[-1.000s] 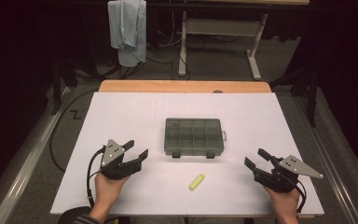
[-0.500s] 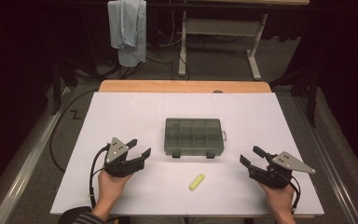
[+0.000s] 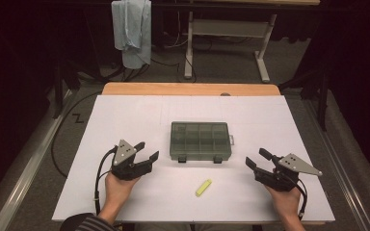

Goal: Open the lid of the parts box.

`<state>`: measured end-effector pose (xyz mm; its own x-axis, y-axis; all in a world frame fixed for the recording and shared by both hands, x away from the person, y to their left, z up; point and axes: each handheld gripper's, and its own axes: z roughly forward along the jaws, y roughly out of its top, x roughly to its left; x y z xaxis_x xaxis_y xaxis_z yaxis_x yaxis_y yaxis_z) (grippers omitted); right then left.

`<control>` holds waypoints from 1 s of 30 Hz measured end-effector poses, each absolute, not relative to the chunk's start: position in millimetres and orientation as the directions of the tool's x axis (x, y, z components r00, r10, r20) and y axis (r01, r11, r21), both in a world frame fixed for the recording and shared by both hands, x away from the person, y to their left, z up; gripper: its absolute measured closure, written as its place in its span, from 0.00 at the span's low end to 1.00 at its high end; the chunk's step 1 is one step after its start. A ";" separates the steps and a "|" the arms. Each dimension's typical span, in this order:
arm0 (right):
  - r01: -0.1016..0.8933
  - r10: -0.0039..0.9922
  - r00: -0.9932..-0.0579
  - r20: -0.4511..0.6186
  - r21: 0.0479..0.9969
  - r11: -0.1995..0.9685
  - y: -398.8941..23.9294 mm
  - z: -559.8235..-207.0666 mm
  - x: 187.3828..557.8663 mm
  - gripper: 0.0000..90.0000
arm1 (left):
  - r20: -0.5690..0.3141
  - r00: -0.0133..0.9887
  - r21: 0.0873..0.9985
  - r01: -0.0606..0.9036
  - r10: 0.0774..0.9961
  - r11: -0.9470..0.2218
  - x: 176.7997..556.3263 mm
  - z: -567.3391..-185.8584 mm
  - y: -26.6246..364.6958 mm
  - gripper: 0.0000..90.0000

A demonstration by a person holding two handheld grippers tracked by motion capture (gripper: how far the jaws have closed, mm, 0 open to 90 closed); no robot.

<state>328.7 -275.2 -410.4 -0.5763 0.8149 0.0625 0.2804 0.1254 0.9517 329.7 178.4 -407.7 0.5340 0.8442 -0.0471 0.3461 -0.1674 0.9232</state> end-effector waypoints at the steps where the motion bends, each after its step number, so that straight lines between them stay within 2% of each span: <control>1: 0.278 0.815 -0.576 0.060 0.952 0.126 -275.2 -410.3 329.3 0.40 | -0.050 0.535 0.923 0.348 0.843 -0.166 330.4 -408.0 177.8 0.41; 30: 0.276 0.814 -0.576 0.070 0.955 0.113 -264.0 -410.4 347.7 0.40 | -0.067 0.556 0.920 0.356 0.829 -0.164 348.3 -409.8 161.7 0.41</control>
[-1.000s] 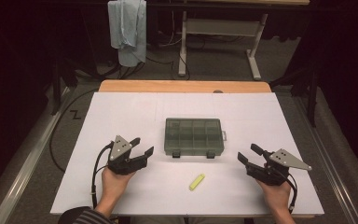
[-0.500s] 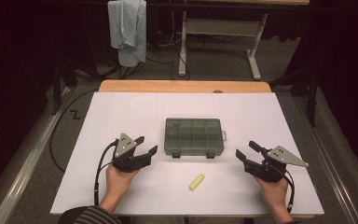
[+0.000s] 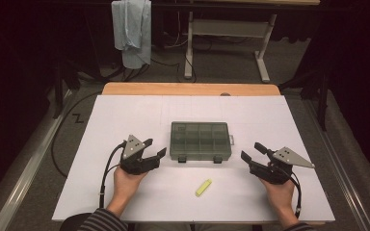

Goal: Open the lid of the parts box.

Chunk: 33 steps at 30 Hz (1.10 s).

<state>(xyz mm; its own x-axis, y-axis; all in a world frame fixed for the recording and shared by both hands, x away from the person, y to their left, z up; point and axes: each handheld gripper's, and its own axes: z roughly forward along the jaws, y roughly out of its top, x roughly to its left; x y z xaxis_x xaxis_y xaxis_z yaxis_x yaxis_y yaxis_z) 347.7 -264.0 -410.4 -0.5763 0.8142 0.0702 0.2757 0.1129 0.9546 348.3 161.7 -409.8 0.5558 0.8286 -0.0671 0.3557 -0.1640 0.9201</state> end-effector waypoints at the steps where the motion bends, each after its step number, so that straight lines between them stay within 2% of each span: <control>1: 0.281 0.815 -0.575 0.075 0.953 0.111 -263.4 -409.9 348.2 0.41 | -0.065 0.554 0.920 0.356 0.830 -0.165 349.8 -409.1 160.0 0.41; 12: 0.362 0.807 -0.580 0.106 0.922 0.139 -259.2 -403.3 355.7 0.48 | -0.065 0.581 0.898 0.388 0.811 -0.207 355.0 -403.1 149.8 0.45; 20: 0.469 0.802 -0.583 0.129 0.860 0.203 -258.6 -394.5 366.8 0.60 | -0.065 0.590 0.855 0.448 0.805 -0.260 360.3 -395.4 147.6 0.49; 25: 0.508 0.790 -0.602 0.114 0.818 0.269 -256.1 -393.4 372.5 0.67 | -0.033 0.595 0.835 0.458 0.803 -0.305 361.0 -392.3 146.2 0.53; 33: 0.547 0.771 -0.626 0.113 0.769 0.331 -253.1 -391.3 378.2 0.76 | -0.040 0.602 0.793 0.505 0.797 -0.342 364.1 -387.6 146.9 0.59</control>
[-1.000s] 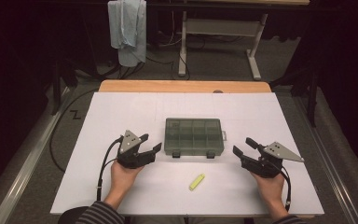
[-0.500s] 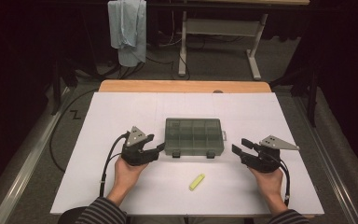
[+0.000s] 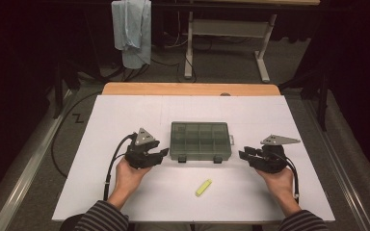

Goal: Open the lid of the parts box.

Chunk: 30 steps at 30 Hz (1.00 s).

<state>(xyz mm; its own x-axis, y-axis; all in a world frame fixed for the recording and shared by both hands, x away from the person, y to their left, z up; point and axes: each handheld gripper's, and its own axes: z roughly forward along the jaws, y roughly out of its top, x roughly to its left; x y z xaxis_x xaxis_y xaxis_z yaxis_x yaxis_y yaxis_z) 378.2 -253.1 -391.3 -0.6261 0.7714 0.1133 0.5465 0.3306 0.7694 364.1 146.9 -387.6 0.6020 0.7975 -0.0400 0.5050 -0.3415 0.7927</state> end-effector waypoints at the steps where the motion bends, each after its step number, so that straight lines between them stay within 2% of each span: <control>1: 0.548 0.765 -0.635 0.106 0.760 0.350 -252.0 -390.1 379.3 0.77 | -0.038 0.604 0.783 0.513 0.796 -0.351 364.4 -387.1 146.4 0.60; 8: 0.559 0.750 -0.655 0.099 0.730 0.392 -248.6 -386.5 382.1 0.84 | -0.067 0.609 0.742 0.560 0.790 -0.369 368.2 -384.9 147.6 0.64; 14: 0.559 0.729 -0.679 0.088 0.706 0.435 -245.4 -387.0 384.2 0.89 | -0.050 0.621 0.695 0.584 0.782 -0.419 371.5 -384.4 145.9 0.68; 22: 0.558 0.704 -0.706 0.070 0.668 0.493 -238.5 -386.2 387.0 1.00 | -0.059 0.652 0.641 0.606 0.756 -0.472 374.6 -386.6 144.5 0.80; 30: 0.559 0.687 -0.724 0.059 0.634 0.535 -231.3 -386.8 389.5 1.00 | -0.017 0.670 0.603 0.599 0.743 -0.526 375.1 -387.3 138.4 0.95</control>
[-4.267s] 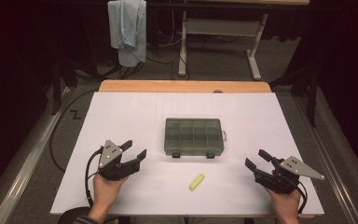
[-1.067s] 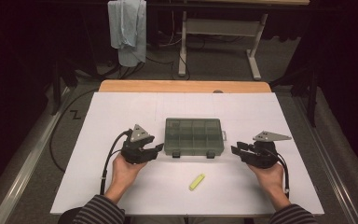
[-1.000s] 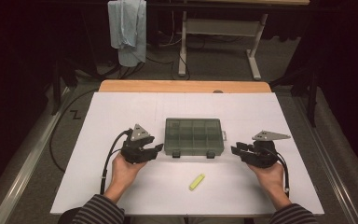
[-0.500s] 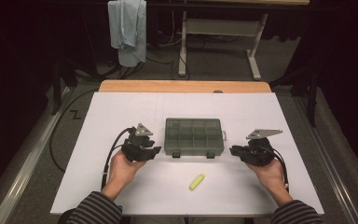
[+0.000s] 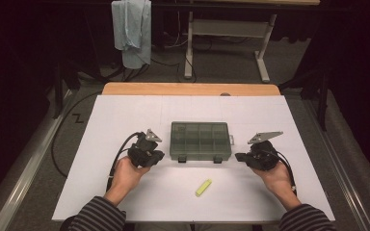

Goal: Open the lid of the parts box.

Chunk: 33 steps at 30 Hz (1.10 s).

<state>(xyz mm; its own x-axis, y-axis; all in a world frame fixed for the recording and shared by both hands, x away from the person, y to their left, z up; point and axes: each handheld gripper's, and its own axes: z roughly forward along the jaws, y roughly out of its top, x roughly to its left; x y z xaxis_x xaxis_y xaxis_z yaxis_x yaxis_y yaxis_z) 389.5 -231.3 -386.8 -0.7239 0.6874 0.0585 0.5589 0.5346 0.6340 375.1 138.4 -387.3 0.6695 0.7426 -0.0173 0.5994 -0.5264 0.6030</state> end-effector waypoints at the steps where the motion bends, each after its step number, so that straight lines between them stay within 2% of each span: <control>1: 0.562 0.685 -0.726 0.060 0.625 0.542 -229.8 -387.6 390.4 1.00 | -0.010 0.673 0.596 0.598 0.739 -0.536 375.5 -387.2 136.5 0.96; 33: 0.583 0.677 -0.732 0.076 0.584 0.565 -221.6 -391.5 397.0 1.00 | -0.004 0.700 0.573 0.587 0.714 -0.572 380.2 -392.9 119.7 0.98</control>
<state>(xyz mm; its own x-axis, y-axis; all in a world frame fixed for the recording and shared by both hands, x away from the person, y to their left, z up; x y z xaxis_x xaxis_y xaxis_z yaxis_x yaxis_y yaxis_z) 397.0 -221.6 -391.5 -0.7319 0.6772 0.0756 0.5831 0.5651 0.5836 380.2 119.7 -392.9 0.7000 0.7142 -0.0042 0.5872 -0.5722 0.5725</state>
